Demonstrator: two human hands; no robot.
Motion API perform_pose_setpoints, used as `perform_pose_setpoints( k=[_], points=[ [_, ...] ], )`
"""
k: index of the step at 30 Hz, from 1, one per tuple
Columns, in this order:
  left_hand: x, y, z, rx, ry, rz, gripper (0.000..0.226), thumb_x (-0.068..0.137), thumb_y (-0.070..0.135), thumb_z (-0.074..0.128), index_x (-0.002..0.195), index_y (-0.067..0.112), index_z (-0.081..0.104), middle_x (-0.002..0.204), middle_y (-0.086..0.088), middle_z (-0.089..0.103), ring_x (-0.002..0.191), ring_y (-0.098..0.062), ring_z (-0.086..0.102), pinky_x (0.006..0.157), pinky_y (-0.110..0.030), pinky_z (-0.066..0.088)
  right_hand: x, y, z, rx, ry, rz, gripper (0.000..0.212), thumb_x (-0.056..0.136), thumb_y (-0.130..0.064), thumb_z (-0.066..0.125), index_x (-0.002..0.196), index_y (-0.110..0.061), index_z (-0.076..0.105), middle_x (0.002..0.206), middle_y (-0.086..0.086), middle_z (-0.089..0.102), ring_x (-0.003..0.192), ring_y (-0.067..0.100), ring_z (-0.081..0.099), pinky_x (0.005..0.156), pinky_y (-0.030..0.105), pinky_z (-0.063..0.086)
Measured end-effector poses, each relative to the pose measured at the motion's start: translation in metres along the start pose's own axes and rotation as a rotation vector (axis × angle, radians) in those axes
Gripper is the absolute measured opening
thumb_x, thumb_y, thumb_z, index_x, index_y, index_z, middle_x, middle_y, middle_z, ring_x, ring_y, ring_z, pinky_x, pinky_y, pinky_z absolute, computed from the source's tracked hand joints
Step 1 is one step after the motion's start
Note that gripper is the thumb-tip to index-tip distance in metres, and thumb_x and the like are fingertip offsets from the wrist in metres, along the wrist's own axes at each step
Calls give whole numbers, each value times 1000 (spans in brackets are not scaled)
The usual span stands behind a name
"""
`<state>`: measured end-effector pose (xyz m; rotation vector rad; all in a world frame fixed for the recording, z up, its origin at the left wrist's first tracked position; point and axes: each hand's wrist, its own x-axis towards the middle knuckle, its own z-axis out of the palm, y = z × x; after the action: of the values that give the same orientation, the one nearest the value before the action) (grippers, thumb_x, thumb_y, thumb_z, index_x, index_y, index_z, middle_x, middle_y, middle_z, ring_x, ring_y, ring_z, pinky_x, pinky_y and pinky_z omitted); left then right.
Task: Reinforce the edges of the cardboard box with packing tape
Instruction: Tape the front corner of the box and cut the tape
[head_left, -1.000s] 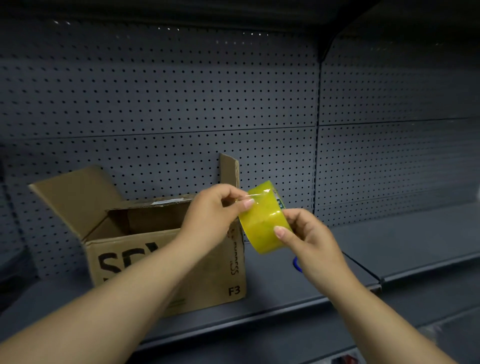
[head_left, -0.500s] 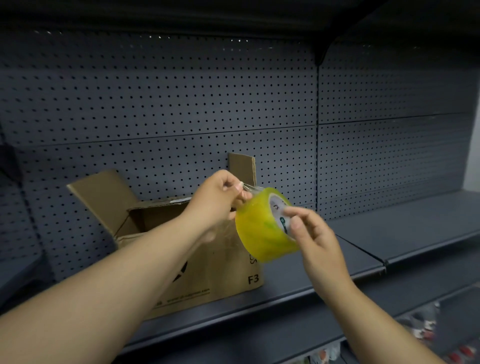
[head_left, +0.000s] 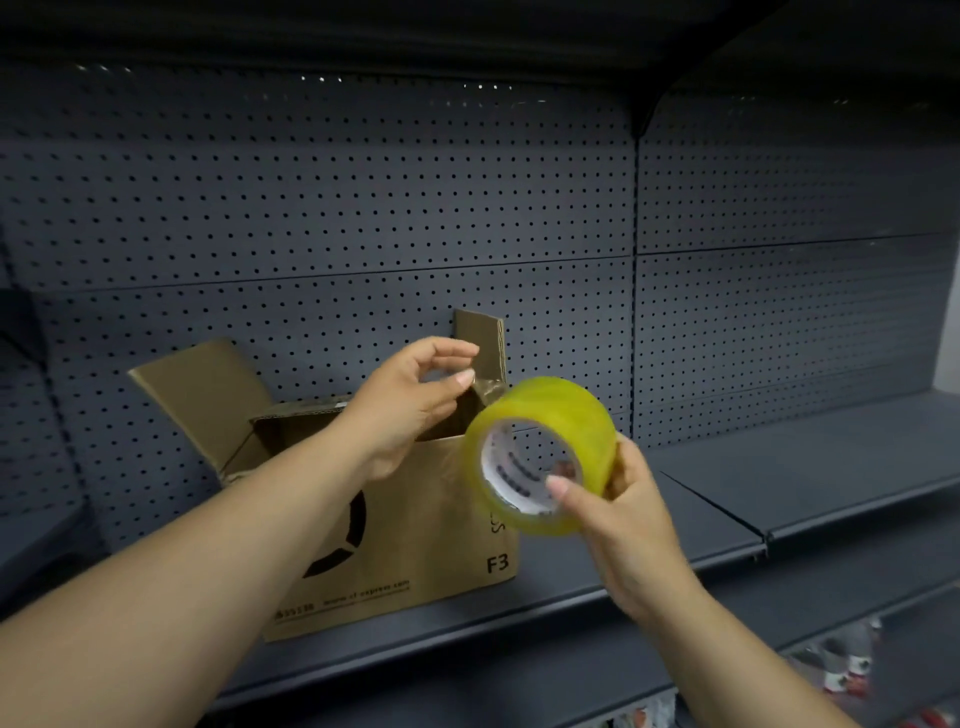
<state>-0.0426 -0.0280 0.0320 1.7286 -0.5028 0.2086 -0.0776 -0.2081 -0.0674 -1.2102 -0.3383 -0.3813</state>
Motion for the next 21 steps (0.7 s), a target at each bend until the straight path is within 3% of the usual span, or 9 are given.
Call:
perform_pose_setpoints(
  k=[2,4,6,8,10,13,15,18,21],
  points=[
    [2,-2,1,-36,-12,-116,27,91,8,52,110,25,62,113,-3,61,102,-21,63,87,-32,52,-2,6,-7,-298,91,-136,67,51,-28,82,107,-35,47,108,-2,61,98,14,61,80,32,53],
    [4,0,6,-123,-12,-237,27,93,10,46,116,17,59,106,-7,66,92,-24,67,78,-33,54,-3,11,-13,-396,139,-216,68,52,-26,86,103,-40,44,107,-2,58,97,16,60,77,31,52],
    [9,-2,13,-92,-19,-318,29,93,26,47,116,10,57,103,-11,68,89,-25,68,78,-34,54,-2,16,-21,-423,160,-255,69,52,-24,87,100,-44,42,101,-7,57,93,17,60,75,31,52],
    [15,-7,21,15,-45,-367,44,84,45,59,111,10,58,102,-10,69,90,-25,68,84,-35,54,-1,20,-28,-445,142,-306,69,46,-39,82,99,-54,40,101,-12,56,93,15,59,78,33,52],
    [20,-12,32,73,-72,-379,45,77,46,66,102,8,64,91,-6,70,82,-22,65,88,-34,53,1,23,-32,-466,113,-343,68,44,-48,76,97,-64,37,102,-16,54,93,8,57,81,27,50],
    [27,-20,46,73,-42,-364,20,81,26,68,79,6,67,65,-4,63,59,-13,56,62,-23,54,5,24,-37,-545,43,-379,73,43,-51,75,100,-69,33,105,-20,49,97,-1,52,81,12,45],
    [31,-25,50,51,24,-332,16,82,16,67,68,8,65,63,-8,59,50,-8,55,47,-16,47,10,26,-45,-548,-30,-320,80,37,-51,78,100,-69,32,108,-18,49,100,-1,51,85,14,44],
    [33,-33,51,102,69,-273,21,84,18,65,65,8,62,59,-5,56,42,-3,49,43,-13,42,17,35,-60,-464,-173,-113,89,23,-57,84,98,-65,37,108,-17,55,103,1,53,88,23,45],
    [33,-41,53,225,77,-219,25,86,22,63,63,11,61,57,-2,55,39,0,45,42,-12,38,16,43,-69,-431,-306,8,73,33,-70,78,98,-53,51,102,-13,65,100,11,59,89,33,48]
  ],
)
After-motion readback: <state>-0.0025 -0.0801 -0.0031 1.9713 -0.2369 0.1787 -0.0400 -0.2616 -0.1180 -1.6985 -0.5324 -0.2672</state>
